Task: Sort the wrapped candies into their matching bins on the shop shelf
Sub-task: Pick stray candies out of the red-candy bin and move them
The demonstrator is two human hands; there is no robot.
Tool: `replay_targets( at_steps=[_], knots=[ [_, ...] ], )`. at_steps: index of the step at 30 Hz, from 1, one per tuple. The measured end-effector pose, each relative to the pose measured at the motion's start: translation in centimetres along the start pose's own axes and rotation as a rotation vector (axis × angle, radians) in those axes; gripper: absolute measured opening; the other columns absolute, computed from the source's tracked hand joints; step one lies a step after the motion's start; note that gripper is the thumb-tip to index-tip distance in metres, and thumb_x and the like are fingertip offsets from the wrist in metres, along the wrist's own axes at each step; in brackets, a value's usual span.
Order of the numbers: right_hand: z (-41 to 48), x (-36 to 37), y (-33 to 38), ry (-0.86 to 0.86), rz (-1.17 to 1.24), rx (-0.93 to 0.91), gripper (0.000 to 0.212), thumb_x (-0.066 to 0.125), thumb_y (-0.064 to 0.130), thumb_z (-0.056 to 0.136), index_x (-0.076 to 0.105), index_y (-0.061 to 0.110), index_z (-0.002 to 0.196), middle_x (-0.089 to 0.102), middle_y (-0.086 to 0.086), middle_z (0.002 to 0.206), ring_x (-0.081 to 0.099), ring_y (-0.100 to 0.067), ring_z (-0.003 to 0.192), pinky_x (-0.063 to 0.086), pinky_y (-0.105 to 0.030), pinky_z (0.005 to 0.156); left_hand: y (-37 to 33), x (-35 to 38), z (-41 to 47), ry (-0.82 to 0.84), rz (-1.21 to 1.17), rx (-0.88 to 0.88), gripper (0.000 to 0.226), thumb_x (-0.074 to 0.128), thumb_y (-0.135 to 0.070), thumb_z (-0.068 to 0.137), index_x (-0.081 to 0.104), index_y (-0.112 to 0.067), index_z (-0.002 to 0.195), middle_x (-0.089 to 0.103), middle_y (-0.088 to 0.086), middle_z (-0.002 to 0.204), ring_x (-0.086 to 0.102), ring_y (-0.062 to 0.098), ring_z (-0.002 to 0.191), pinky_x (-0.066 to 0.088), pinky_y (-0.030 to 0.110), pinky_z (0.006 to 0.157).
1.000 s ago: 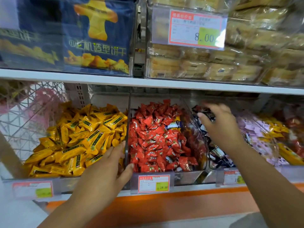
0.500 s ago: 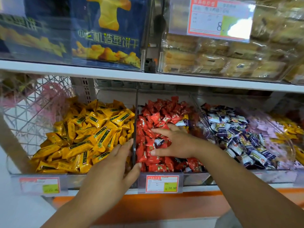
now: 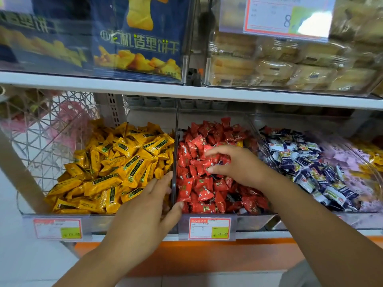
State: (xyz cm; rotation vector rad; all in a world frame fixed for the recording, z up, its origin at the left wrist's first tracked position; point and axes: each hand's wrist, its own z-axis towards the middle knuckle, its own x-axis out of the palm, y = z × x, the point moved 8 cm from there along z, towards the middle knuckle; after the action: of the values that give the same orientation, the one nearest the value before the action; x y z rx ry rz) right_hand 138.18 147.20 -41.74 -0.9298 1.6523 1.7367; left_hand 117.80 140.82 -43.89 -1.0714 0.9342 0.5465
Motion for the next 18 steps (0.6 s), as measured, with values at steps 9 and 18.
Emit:
replay_targets(
  at_steps=[9, 18],
  knots=[
    [-1.1, -0.9, 1.7, -0.043, -0.213, -0.059, 0.022, 0.063, 0.022, 0.092, 0.068, 0.028, 0.113, 0.06, 0.009, 0.121, 0.052, -0.006, 0.111, 0.039, -0.022, 0.096, -0.1, 0.0, 0.1, -0.001, 0.023, -0.008, 0.067, 0.035, -0.06, 0.089, 0.01, -0.044, 0.149, 0.032, -0.032, 0.113, 0.053, -0.004, 0.084, 0.037, 0.013, 0.057],
    [-0.5, -0.9, 0.9, -0.121, -0.128, -0.037, 0.043, 0.067, 0.015, 0.088, 0.053, 0.029, 0.126, 0.061, 0.014, 0.09, 0.053, -0.01, 0.099, 0.045, -0.03, 0.086, -0.1, -0.2, -0.1, 0.015, 0.025, -0.025, 0.067, 0.035, -0.059, 0.091, 0.007, -0.044, 0.15, 0.034, -0.028, 0.106, 0.052, -0.006, 0.074, 0.035, 0.014, 0.054]
  ],
)
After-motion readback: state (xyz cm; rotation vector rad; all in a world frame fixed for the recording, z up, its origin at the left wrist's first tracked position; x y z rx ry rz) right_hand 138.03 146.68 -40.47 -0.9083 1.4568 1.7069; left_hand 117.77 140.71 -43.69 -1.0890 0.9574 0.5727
